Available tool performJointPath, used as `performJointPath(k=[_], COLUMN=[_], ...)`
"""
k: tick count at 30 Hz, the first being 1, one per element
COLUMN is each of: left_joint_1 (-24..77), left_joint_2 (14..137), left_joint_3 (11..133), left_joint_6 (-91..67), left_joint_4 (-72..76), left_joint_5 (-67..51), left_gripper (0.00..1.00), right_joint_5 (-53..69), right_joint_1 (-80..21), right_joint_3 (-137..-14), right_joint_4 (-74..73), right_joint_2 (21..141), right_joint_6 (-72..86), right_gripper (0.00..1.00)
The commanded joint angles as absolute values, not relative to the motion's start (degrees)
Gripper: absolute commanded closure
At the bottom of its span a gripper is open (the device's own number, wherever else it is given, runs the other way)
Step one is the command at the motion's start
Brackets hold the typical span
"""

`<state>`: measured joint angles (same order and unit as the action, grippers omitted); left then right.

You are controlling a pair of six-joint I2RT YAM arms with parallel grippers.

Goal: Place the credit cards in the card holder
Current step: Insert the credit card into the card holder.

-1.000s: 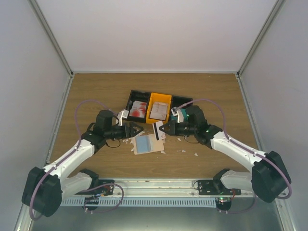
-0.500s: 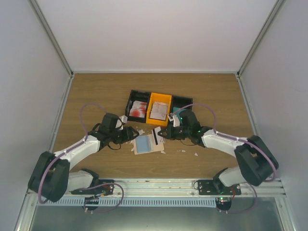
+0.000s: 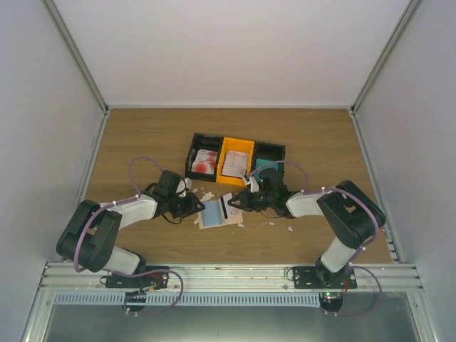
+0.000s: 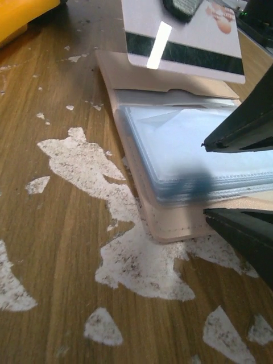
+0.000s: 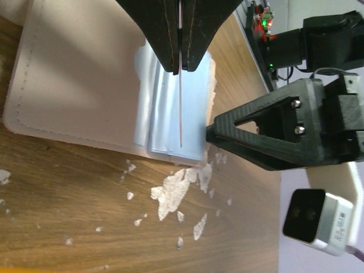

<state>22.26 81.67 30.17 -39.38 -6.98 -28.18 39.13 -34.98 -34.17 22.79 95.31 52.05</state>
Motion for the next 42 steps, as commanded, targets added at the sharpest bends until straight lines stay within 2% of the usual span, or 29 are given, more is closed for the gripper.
performJointPath(k=[1, 9, 22, 42], left_joint_1=[22.82, 23.41, 23.52, 25.75], left_joint_2=[82.78, 83.32, 78.9, 81.92], left_joint_3=[29.49, 28.07, 27.69, 25.29], left_joint_6=[-39.0, -38.91, -38.55, -39.79], left_joint_4=[-7.89, -8.09, -9.39, -7.06], left_joint_5=[-25.43, -24.68, -25.38, -27.37], left_gripper=[0.71, 0.79, 0.77, 0.77], right_joint_5=[36.92, 36.42, 30.81, 37.55], right_joint_1=[-36.39, -38.46, -39.11, -40.13], right_joint_3=[-35.69, -37.64, -35.12, -34.01], right_joint_4=[26.29, 27.19, 26.34, 31.38], right_joint_2=[97.47, 101.38, 98.73, 107.07], right_joint_6=[53.38, 54.24, 56.42, 58.94], right_gripper=[0.99, 0.99, 1.0, 0.99])
